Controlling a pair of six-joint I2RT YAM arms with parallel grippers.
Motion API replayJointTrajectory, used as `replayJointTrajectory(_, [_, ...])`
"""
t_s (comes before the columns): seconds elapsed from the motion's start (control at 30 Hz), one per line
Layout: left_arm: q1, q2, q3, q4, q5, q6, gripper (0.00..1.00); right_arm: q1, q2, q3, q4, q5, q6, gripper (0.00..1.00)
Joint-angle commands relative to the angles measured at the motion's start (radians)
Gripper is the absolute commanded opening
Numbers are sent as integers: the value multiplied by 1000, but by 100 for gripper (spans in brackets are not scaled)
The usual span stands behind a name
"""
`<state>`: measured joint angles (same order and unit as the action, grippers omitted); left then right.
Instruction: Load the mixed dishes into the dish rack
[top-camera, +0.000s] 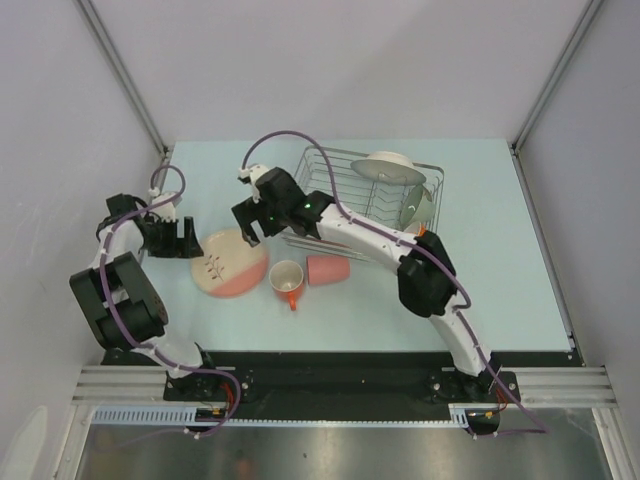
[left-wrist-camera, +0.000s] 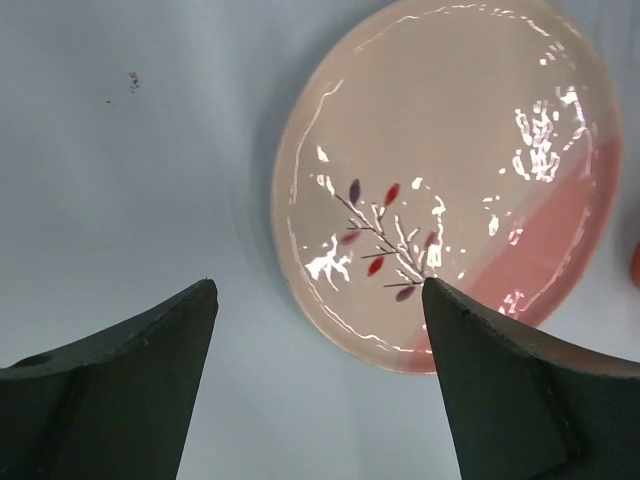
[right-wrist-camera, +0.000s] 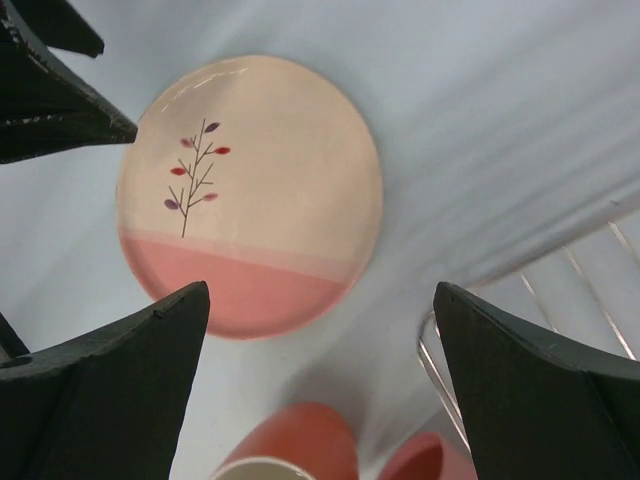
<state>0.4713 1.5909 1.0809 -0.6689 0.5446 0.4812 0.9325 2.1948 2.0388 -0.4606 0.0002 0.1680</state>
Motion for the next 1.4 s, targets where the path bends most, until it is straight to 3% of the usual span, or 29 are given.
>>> replayJointTrajectory(0.0, [13,41,2,71,-40,57,89,-6,118,223,-113,-117,-30,100])
replayJointTrajectory(0.2, [15,101,14,71,-60,92,88,6,209,261,-139,-141,-24,100])
replayJointTrajectory(0.43, [18,142,24,68,-52,111,87,19,240,164,-122,-138,-25,100])
replayJointTrajectory(0.77, [18,158,24,71,-29,115,87,-20,289,172,-185,-94,-2,100])
replayJointTrajectory(0.87, [18,167,40,61,-23,115,87,-26,263,74,-187,-50,13,100])
replayJointTrajectory(1.03, [18,172,44,60,-17,123,87,-41,135,-191,-53,-20,51,100])
replayJointTrajectory(1.37, [10,169,24,57,14,139,81,-35,172,-146,-39,-109,59,100])
